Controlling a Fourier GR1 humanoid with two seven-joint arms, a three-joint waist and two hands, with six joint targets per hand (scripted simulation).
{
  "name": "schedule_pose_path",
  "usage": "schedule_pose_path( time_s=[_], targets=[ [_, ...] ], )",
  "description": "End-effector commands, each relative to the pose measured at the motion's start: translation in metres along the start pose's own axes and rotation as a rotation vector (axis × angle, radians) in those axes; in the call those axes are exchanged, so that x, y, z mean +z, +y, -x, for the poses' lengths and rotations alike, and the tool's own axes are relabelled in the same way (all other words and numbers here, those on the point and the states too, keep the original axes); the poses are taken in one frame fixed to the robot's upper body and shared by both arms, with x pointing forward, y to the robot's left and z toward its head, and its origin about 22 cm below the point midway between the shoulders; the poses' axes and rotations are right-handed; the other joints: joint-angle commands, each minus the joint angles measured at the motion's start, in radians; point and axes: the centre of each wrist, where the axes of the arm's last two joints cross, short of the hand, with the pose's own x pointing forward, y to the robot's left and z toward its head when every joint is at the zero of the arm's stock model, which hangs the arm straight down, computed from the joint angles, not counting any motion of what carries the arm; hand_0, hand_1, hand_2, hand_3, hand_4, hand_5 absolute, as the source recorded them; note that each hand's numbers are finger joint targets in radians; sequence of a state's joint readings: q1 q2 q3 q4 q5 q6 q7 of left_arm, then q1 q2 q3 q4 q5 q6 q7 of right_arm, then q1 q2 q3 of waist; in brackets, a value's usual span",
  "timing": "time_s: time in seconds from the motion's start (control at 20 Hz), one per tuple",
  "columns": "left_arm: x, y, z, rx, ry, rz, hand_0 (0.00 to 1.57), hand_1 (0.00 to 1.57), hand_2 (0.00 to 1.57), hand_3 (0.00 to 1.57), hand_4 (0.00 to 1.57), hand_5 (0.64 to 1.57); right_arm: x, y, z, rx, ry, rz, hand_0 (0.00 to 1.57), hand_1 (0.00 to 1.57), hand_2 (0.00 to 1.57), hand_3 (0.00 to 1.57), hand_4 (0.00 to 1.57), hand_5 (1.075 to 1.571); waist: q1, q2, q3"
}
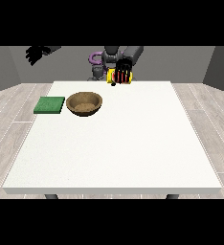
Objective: Pick the cup and pour the ball into the bowl, then pick the bowl and place it on the pad
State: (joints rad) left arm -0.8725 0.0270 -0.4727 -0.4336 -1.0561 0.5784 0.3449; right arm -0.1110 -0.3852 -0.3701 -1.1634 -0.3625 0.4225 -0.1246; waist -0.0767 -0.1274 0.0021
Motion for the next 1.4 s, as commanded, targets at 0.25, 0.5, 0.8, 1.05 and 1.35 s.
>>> schedule_pose_path(
  time_s=[0.25,0.5,0.8,1.05,1.35],
  targets=[
    [0.005,0.018,-0.053,-0.297,0.003,-0.023,0.45,0.45,1.56,1.21,0.76,1.569,-0.029,0.014,-0.007,-0.007,-0.001,-0.088,0.0,0.0,0.0,0.0,0.66,1.561,-0.07,0.013,-0.0011],
    [0.016,0.033,-0.081,-0.43,-0.089,0.05,0.0,0.0,1.08,1.42,0.82,1.571,-0.027,0.021,0.012,-0.037,0.034,-0.114,0.0,0.0,0.0,0.0,0.68,1.561,-0.094,-0.001,-0.0007],
    [0.002,0.063,-0.076,-0.27,-0.087,-0.016,0.0,0.0,1.15,1.44,0.9,1.571,-0.023,0.011,0.009,-0.001,0.053,-0.02,0.0,0.0,0.0,0.0,0.7,1.57,-0.003,0.013,-0.0022],
    [0.007,0.073,-0.051,0.086,-0.098,-0.111,0.38,0.38,1.57,1.26,1.21,1.567,-0.018,-0.02,-0.004,-0.004,-0.017,0.095,0.0,0.0,0.0,0.0,0.7,1.57,0.127,0.093,-0.0026],
    [0.009,0.118,-0.051,0.806,0.041,-0.278,0.62,0.62,0.28,0.0,1.1,1.571,-0.038,0.007,-0.005,-0.047,-0.048,0.051,0.0,0.0,0.0,0.0,0.71,1.57,0.142,0.24,-0.0209]
  ],
)
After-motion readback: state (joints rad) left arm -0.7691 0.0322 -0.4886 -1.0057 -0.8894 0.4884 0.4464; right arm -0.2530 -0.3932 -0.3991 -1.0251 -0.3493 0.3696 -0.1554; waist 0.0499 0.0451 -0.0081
